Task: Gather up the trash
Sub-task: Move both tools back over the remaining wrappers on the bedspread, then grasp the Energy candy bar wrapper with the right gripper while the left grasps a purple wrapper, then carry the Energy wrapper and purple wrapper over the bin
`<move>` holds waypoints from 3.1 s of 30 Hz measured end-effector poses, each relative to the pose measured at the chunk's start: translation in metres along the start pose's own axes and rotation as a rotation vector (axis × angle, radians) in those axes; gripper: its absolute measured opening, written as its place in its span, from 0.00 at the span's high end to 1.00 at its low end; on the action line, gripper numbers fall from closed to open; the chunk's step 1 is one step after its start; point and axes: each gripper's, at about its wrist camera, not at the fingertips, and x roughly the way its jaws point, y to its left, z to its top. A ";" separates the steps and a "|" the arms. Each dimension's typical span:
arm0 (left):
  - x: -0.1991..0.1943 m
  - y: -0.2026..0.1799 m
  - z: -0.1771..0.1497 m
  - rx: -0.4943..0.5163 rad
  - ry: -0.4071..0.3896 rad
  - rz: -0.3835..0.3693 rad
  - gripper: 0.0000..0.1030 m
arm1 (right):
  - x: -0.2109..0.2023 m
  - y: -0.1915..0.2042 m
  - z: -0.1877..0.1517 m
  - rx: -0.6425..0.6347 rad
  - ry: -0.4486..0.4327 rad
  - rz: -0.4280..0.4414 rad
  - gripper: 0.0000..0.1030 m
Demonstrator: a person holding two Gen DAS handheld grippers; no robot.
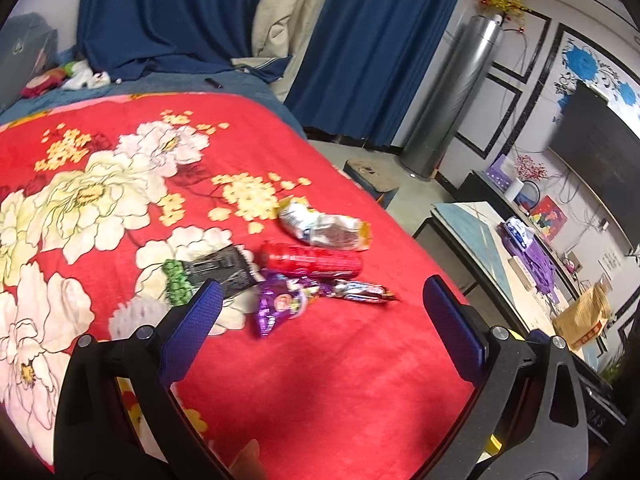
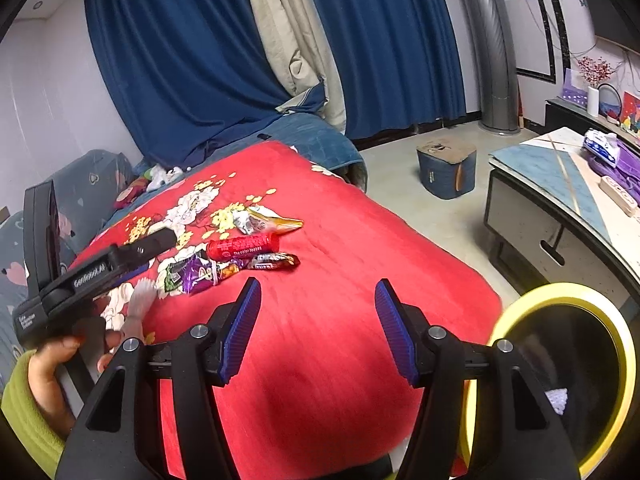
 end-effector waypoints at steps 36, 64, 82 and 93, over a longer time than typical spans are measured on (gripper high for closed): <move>0.047 0.034 -0.013 -0.020 0.170 -0.098 0.42 | 0.150 0.009 0.018 0.209 0.245 0.111 0.70; 0.044 0.025 -0.011 0.025 0.170 -0.131 0.93 | 0.070 0.003 -0.003 0.174 0.114 0.100 0.84; 0.001 -0.029 -0.003 0.141 0.064 -0.272 0.94 | 0.002 0.006 0.000 -0.006 -0.029 0.023 0.84; -0.009 -0.061 -0.012 0.215 0.060 -0.335 0.94 | -0.036 -0.023 -0.008 0.039 -0.080 -0.035 0.84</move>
